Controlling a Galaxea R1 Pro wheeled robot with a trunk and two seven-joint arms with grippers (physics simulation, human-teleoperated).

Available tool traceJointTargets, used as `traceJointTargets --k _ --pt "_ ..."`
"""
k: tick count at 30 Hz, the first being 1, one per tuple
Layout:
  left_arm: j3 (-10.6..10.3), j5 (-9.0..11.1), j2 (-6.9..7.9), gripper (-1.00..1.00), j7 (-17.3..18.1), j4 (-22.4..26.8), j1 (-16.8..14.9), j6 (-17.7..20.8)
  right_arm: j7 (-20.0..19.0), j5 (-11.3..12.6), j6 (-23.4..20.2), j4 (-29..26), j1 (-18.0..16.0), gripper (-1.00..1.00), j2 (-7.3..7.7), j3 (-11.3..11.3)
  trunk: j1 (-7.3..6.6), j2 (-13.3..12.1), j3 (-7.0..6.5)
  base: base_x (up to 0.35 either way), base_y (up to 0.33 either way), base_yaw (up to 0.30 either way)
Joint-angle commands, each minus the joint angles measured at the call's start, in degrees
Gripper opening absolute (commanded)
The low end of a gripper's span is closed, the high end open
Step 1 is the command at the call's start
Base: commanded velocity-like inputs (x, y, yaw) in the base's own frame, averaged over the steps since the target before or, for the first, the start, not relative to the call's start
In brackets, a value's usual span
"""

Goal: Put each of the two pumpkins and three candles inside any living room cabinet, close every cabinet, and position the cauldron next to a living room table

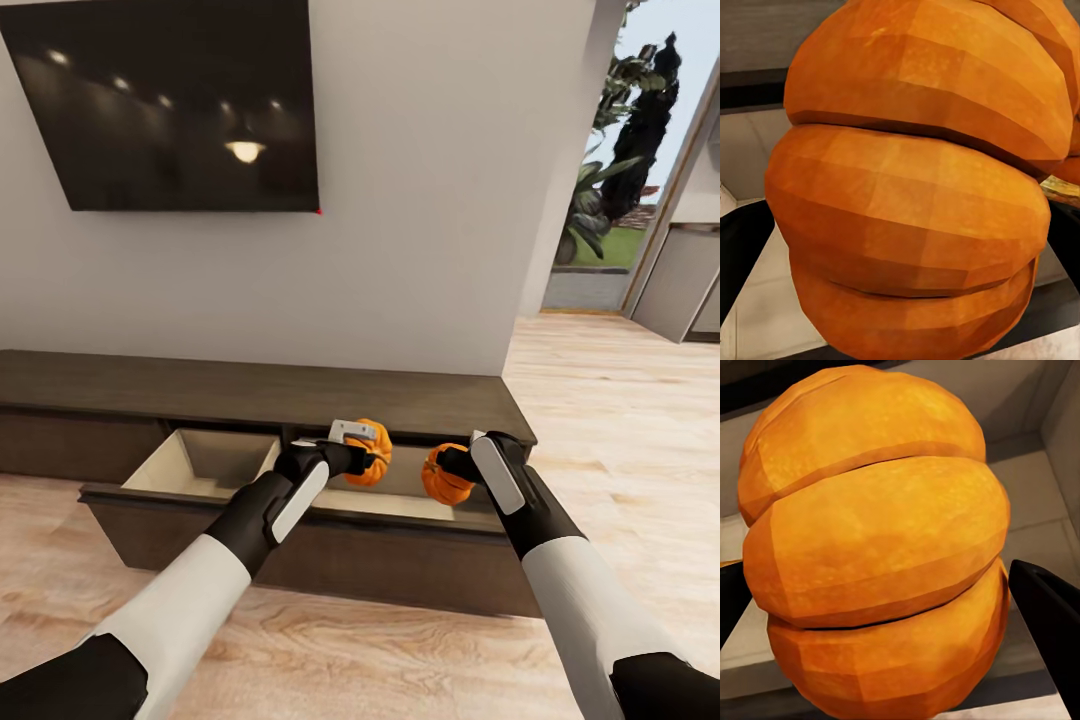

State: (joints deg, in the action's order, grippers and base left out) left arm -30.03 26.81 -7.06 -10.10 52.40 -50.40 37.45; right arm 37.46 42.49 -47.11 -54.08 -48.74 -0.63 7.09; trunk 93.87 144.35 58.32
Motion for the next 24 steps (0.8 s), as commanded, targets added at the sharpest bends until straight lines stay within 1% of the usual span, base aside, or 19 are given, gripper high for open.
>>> traceJointTargets --k 1,5,9,12,16,21,24 --pt "-0.21 0.53 0.01 -1.0 -0.68 0.06 -0.07 0.24 0.6 0.58 -0.02 -0.06 -0.04 -1.0 0.02 0.1 -0.01 0.03 0.06 0.021 0.006 0.0" --pt "-0.44 0.52 -0.09 -1.0 -0.62 -0.36 -0.11 1.18 0.57 0.58 -0.01 -0.01 -0.04 -1.0 0.02 0.08 -0.01 0.03 0.06 0.01 0.003 0.0" --pt "-0.59 0.52 -0.13 -1.0 -1.39 -0.75 -0.13 3.75 0.59 0.58 -0.02 0.01 -0.04 -1.0 0.02 0.07 -0.01 0.03 0.06 0.003 0.001 0.0" --pt "-0.62 0.52 -0.14 -1.0 -1.73 -0.84 -0.13 4.54 0.54 0.58 -0.02 0.02 -0.04 -1.0 0.02 0.05 -0.01 0.03 0.06 0.001 0.0 0.0" --pt "-0.64 0.57 -0.13 -1.0 -1.91 -1.04 -0.14 4.91 0.56 0.58 0.0 0.03 -0.04 -1.0 0.02 0.04 -0.01 0.03 0.06 0.004 0.0 0.0" --pt "-0.65 0.56 -0.14 -1.0 -2.01 -3.26 -0.14 4.96 0.57 0.58 0.0 0.03 -0.04 -1.0 0.02 0.11 -0.01 0.03 0.06 0.1 0.016 0.0" --pt "-0.65 0.54 -0.14 -1.0 -2.02 -3.6 -0.14 4.96 0.59 0.58 0.0 0.03 -0.04 -1.0 0.02 0.11 -0.01 0.03 0.06 0.047 0.006 0.0"
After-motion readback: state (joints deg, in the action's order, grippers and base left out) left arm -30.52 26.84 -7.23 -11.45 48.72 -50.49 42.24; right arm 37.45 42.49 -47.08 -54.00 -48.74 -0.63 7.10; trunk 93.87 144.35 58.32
